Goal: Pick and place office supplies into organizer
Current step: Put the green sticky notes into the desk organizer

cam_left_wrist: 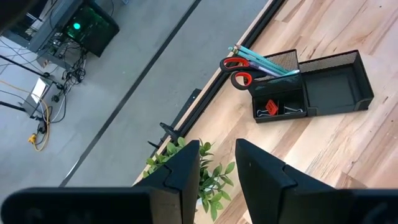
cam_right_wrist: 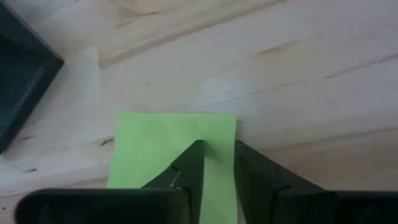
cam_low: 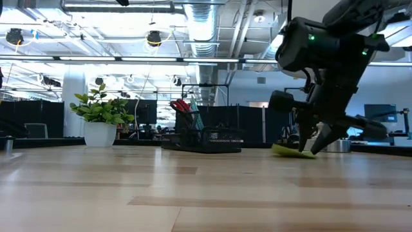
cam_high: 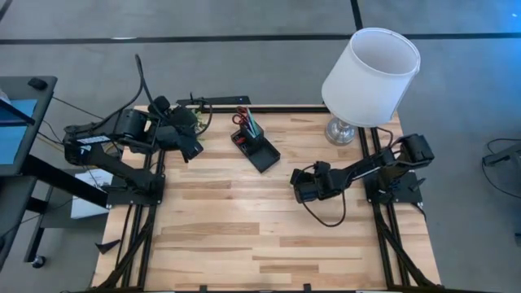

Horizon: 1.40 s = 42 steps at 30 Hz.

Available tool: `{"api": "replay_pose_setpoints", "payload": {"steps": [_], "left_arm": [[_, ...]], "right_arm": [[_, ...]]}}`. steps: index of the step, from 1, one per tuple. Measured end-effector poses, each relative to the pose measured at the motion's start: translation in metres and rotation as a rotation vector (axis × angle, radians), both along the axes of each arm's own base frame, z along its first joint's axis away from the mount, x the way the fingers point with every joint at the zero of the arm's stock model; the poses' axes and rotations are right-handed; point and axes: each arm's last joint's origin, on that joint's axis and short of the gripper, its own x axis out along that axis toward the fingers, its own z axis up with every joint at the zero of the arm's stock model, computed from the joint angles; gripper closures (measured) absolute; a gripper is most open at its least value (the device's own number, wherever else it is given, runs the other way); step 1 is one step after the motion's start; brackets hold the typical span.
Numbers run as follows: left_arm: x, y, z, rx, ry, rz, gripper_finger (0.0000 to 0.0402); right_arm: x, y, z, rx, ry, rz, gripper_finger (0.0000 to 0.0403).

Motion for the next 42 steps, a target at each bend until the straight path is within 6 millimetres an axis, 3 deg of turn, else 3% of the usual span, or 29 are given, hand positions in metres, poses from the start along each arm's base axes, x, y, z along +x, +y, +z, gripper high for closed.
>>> {"api": "replay_pose_setpoints", "payload": {"steps": [8,31,42], "left_arm": [[0.000,0.000,0.000,0.000,0.000,0.000,0.0301],[0.000,0.000,0.000,0.000,0.006,-0.006,0.0301],[0.000,0.000,0.000,0.000,0.006,-0.006,0.0301]], "right_arm": [[0.004,0.001,-0.001,-0.052,-0.018,0.066,0.0398],[0.030,0.021,0.017,-0.456,-0.291,0.190,0.0402],[0.052,0.007,0.035,-0.554,-0.415,0.200,0.0402]]}}
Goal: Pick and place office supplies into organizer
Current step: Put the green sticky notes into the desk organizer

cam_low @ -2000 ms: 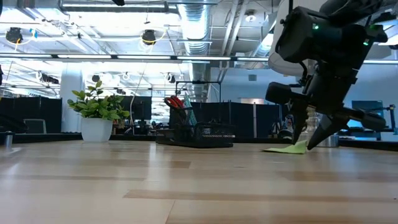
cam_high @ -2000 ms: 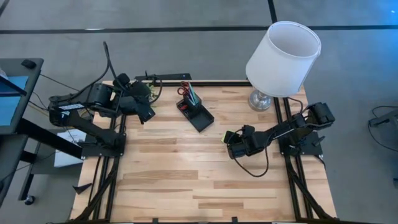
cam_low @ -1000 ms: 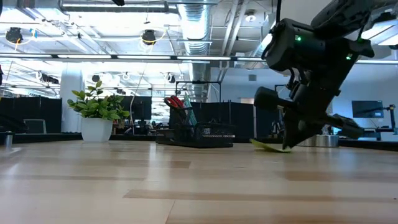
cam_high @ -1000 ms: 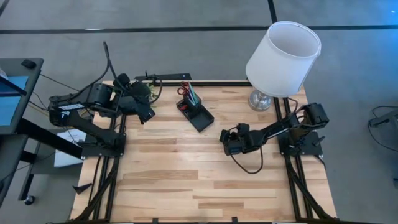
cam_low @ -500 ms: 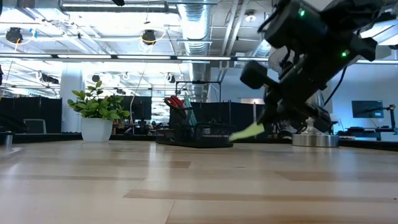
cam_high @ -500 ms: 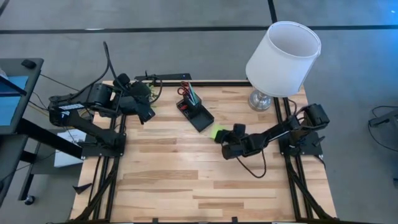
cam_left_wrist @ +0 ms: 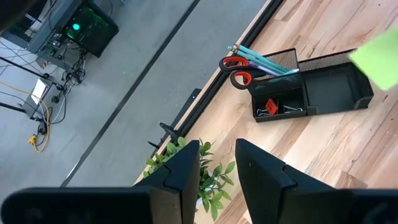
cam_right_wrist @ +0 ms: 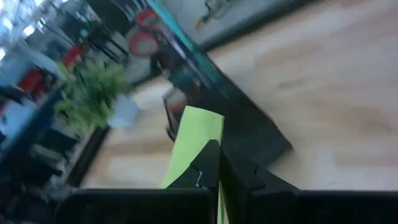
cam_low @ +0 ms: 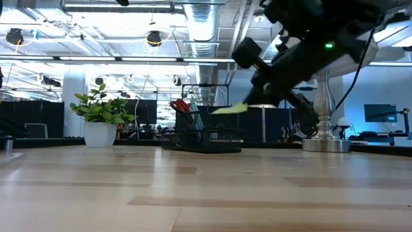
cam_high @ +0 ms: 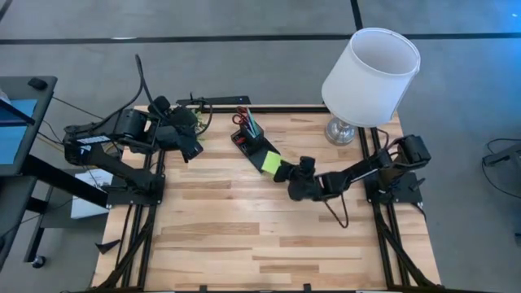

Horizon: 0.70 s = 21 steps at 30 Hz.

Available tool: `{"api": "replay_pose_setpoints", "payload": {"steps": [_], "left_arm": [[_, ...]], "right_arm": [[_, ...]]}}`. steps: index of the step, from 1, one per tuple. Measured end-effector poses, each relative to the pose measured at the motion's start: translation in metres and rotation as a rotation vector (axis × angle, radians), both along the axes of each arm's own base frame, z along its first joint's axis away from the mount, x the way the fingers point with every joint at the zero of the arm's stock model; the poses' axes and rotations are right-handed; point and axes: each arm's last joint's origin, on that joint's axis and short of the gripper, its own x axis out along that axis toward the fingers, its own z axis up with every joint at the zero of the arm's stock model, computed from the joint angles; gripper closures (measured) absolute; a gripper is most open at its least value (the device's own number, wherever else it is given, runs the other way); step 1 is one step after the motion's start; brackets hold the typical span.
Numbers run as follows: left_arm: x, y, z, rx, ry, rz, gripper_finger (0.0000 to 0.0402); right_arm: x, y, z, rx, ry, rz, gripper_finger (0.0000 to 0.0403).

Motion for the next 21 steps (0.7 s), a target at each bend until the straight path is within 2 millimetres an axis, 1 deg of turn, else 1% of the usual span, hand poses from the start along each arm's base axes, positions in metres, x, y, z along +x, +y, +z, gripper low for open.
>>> {"api": "replay_pose_setpoints", "payload": {"steps": [3,6,9,12,15,20,21], "left_arm": [[0.000,0.000,0.000,-0.001,0.000,0.000,0.0301],[0.000,0.000,0.000,-0.001,0.000,0.000,0.0301],[0.000,0.000,0.000,-0.001,0.000,0.000,0.0301],[0.000,0.000,0.000,0.000,0.000,0.000,0.0301],[0.000,0.000,0.000,0.007,-0.001,0.003,0.0301],[0.000,0.000,0.000,0.006,0.000,0.002,0.0301],[0.000,0.000,0.000,0.005,0.000,0.002,0.0301]], "right_arm": [[0.006,-0.015,0.006,-0.019,-0.029,-0.015,0.0402],[0.010,-0.029,0.008,-0.001,-0.046,-0.023,0.0402],[0.013,-0.037,0.009,0.003,-0.049,-0.043,0.0402],[0.020,-0.040,0.005,-0.004,-0.043,-0.068,0.0403],[0.034,-0.041,0.003,-0.021,-0.040,-0.089,0.0403],[0.067,-0.048,-0.003,-0.085,0.059,-0.075,0.0403],[0.075,-0.049,-0.002,-0.096,0.066,-0.081,0.0403]]}}
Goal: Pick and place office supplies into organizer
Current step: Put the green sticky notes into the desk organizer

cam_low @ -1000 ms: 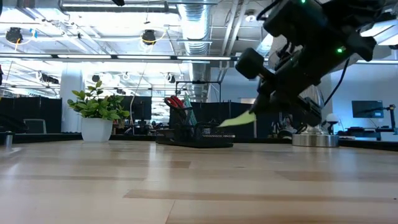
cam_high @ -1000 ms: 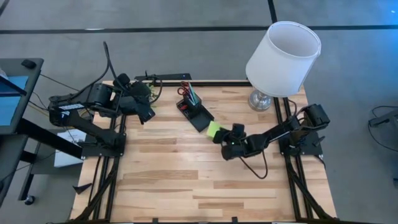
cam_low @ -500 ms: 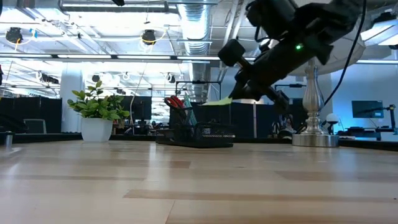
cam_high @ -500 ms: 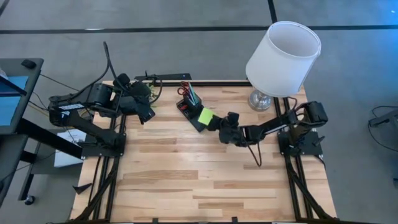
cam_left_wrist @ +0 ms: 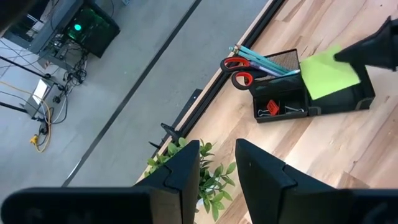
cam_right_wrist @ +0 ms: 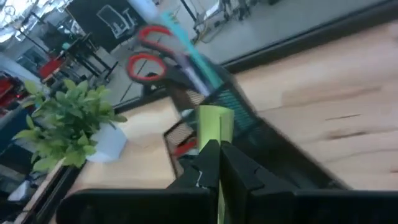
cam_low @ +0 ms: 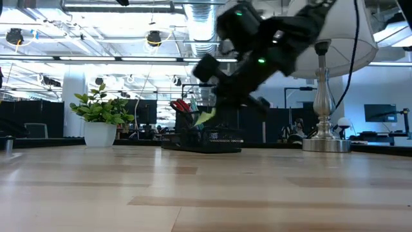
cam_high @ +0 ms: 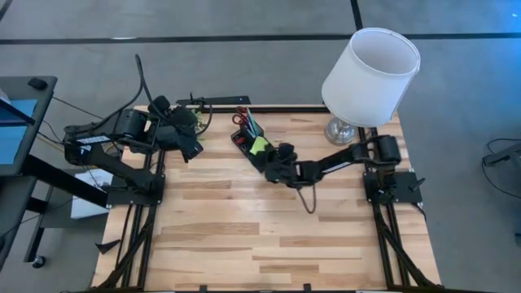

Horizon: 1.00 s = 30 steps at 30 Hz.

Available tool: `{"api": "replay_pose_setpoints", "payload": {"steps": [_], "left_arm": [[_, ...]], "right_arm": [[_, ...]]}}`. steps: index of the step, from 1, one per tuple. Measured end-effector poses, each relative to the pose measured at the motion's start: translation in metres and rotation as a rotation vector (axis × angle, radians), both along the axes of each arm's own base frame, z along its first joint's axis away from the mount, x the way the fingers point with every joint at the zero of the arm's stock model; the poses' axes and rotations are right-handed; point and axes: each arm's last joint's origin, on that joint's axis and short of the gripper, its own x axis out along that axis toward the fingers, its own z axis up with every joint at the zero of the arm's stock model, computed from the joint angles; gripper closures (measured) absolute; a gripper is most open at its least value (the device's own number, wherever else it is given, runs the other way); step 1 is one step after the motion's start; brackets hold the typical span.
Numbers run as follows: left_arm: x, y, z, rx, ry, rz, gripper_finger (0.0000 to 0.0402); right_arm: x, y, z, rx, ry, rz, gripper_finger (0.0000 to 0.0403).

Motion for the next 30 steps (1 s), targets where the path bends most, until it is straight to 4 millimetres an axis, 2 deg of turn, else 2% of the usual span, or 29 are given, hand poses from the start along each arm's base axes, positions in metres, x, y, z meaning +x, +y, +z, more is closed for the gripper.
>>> {"api": "replay_pose_setpoints", "payload": {"steps": [3,7,12,15,20,30], "left_arm": [[0.000,0.000,0.000,-0.005,0.000,-0.002,0.0301],[0.000,0.000,-0.001,-0.003,0.003,-0.002,0.0301],[0.002,0.000,-0.007,0.012,0.033,0.004,0.0301],[0.004,0.000,-0.014,0.011,0.060,0.003,0.0301],[0.007,0.000,-0.026,0.004,0.094,0.013,0.0301],[0.008,0.000,-0.026,0.023,0.066,0.032,0.0301]], "right_arm": [[0.011,-0.003,0.006,0.007,0.093,0.004,0.0403],[0.012,0.001,0.014,0.042,0.231,-0.031,0.0403],[0.011,0.016,0.029,0.061,0.237,-0.035,0.0403],[0.011,0.019,0.029,0.078,0.241,-0.014,0.0403],[0.009,0.012,0.020,0.115,0.263,-0.043,0.0403],[0.008,0.006,0.019,0.156,0.289,-0.032,0.0402]]}}
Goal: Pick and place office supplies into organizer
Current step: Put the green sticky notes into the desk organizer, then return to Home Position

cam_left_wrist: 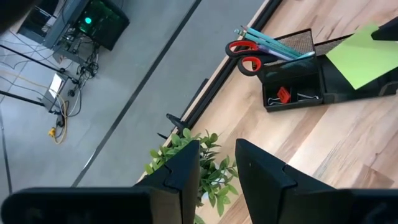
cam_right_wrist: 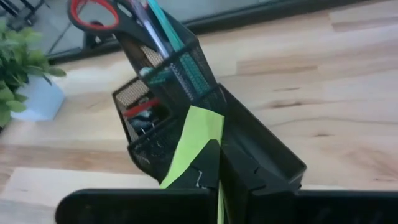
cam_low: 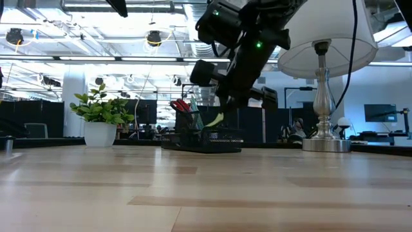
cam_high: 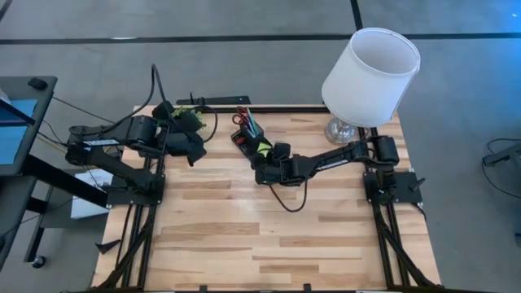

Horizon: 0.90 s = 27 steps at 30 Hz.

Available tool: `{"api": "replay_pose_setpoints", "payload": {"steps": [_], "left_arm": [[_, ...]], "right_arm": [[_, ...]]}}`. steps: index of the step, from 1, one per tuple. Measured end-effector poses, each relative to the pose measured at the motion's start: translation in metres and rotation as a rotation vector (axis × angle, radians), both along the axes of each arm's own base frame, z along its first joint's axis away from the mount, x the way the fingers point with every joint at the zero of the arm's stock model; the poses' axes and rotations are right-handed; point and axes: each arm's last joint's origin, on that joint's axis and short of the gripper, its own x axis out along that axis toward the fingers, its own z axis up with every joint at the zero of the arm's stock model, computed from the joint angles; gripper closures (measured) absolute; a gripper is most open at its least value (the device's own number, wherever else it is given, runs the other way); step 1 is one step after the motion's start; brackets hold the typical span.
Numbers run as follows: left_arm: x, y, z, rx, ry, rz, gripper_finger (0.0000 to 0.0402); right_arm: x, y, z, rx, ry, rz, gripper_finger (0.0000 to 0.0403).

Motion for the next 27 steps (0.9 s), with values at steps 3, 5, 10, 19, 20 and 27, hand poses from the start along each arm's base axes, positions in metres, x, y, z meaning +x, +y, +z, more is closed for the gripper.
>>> {"api": "replay_pose_setpoints", "payload": {"steps": [3,5,10,19,20,27], "left_arm": [[0.000,0.000,0.000,0.000,0.000,0.000,0.0301],[0.000,0.000,0.000,0.000,-0.001,0.000,0.0301],[0.000,0.000,0.000,0.000,0.000,0.001,0.0301],[-0.002,0.000,0.001,0.000,-0.004,0.005,0.0301],[-0.003,0.000,0.001,0.000,-0.004,0.005,0.0301],[-0.032,-0.008,0.015,-0.011,-0.087,-0.049,0.0301]], "right_arm": [[-0.001,-0.003,-0.001,0.020,0.012,0.001,0.0393],[-0.001,-0.005,-0.001,0.031,0.018,0.002,0.0381],[-0.001,-0.009,-0.002,0.033,0.050,0.028,0.0347],[0.005,0.005,0.009,-0.062,0.033,0.102,0.0331],[0.004,0.009,0.013,-0.081,0.052,0.124,0.0331],[-0.017,0.043,0.085,-0.252,0.131,0.320,0.0331]]}}
